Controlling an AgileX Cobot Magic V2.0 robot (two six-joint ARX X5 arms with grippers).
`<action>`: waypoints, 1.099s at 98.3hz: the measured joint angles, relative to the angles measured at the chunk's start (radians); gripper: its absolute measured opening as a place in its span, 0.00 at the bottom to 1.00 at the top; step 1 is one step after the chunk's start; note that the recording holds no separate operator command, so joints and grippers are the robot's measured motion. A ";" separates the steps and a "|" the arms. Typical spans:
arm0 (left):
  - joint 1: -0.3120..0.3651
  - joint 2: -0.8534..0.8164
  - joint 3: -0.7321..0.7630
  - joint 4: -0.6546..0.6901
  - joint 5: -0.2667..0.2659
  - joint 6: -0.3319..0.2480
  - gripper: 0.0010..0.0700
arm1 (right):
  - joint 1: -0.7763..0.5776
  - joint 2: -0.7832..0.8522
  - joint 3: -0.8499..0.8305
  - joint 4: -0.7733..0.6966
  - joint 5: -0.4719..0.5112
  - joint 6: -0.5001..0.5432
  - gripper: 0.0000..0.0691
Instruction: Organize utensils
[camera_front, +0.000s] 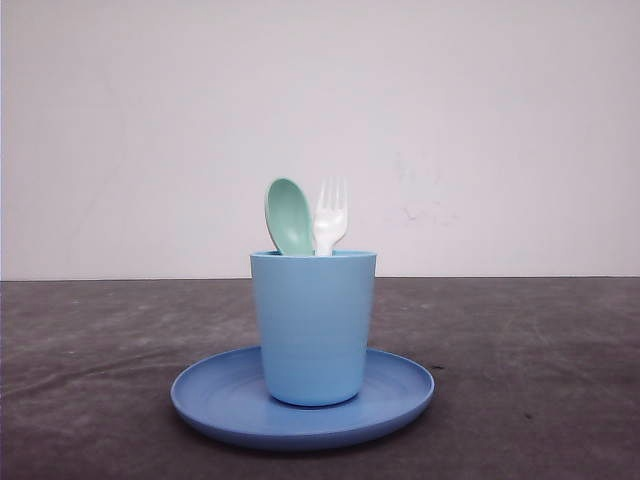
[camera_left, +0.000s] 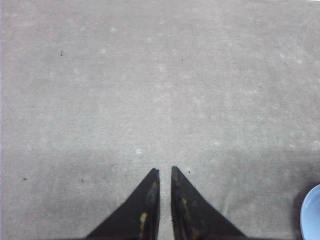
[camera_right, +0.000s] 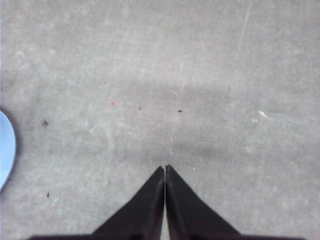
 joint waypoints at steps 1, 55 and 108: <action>0.000 0.000 0.000 0.000 0.000 0.000 0.01 | 0.000 0.000 0.000 0.001 0.000 0.000 0.00; 0.017 -0.531 -0.590 0.315 -0.061 0.049 0.01 | 0.000 0.000 0.000 0.068 0.000 0.000 0.00; 0.030 -0.611 -0.666 0.400 -0.068 0.034 0.01 | -0.001 0.002 0.000 0.154 0.000 0.000 0.00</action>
